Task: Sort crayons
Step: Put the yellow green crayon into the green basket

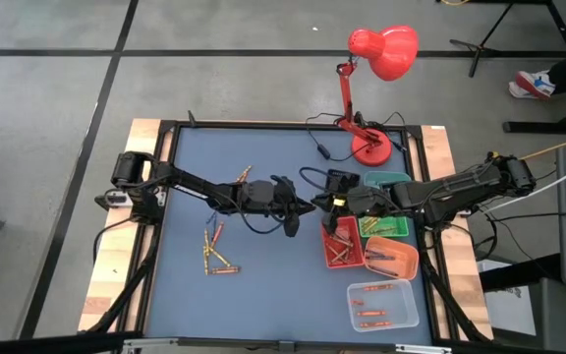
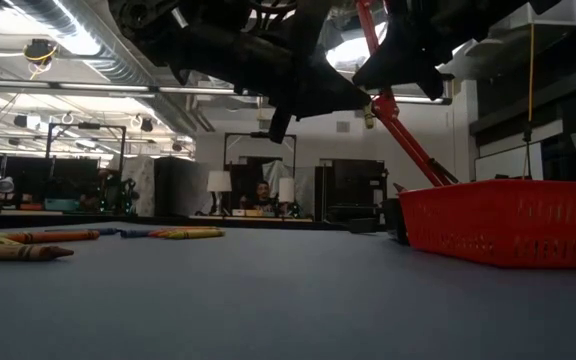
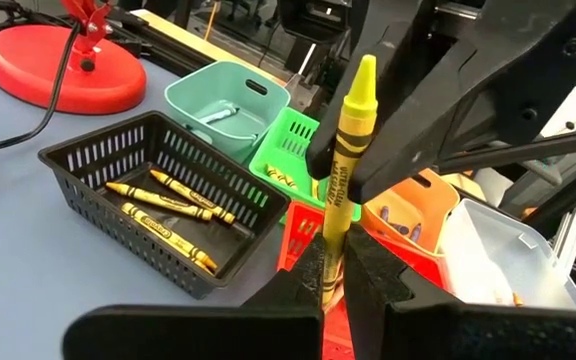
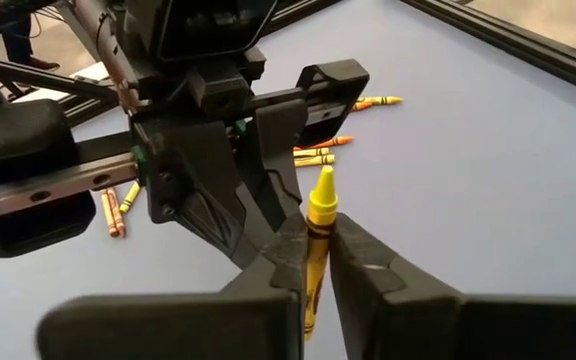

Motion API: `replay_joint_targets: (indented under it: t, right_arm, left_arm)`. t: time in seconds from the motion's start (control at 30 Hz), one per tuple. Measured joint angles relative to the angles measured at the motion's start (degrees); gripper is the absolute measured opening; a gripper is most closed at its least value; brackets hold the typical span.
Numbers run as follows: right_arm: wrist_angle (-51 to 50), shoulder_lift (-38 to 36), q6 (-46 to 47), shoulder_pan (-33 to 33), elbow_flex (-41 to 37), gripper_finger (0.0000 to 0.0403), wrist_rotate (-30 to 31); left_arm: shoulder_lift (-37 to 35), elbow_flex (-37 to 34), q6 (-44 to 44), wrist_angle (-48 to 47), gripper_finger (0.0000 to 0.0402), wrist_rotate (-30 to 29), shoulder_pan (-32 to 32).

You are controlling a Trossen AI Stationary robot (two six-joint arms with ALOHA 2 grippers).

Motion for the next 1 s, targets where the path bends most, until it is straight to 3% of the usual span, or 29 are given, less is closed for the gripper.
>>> replay_joint_targets:
  t: [0.13, 0.27, 0.47, 0.63, 0.83, 1.0]
  right_arm:
    - [-0.7, 0.0, -1.1, 0.0, 0.0, 0.0028, 0.0]
    - [-4.5, 0.0, -1.7, 0.0, -0.1, 0.0011, 0.0]
    - [-17.6, -3.0, 0.0, 0.0, -0.1, 0.0017, 0.0]
    - [-29.3, -8.4, 3.4, 0.0, -0.1, 0.0016, -1.0]
    - [-41.7, -14.7, 3.5, 0.0, -0.1, 0.0019, -8.5]
    - [-51.9, -16.3, 3.7, 0.0, -0.1, 0.003, -9.0]
  left_arm:
    - [0.0, 0.0, 0.0, -0.2, 0.0015, 0.0, 0.0]
    - [0.0, 0.0, -0.2, -0.9, 0.005, 0.0, 0.0]
    - [0.0, 0.1, -0.2, -5.0, 0.0096, 0.0, -0.2]
    - [0.0, 0.1, -0.2, -7.9, 0.0103, 0.0, -0.2]
    - [0.0, 0.1, -0.1, -9.1, 0.0103, 0.0, -0.2]
    - [0.0, 0.0, 0.1, -9.9, 0.0103, 0.0, 0.3]
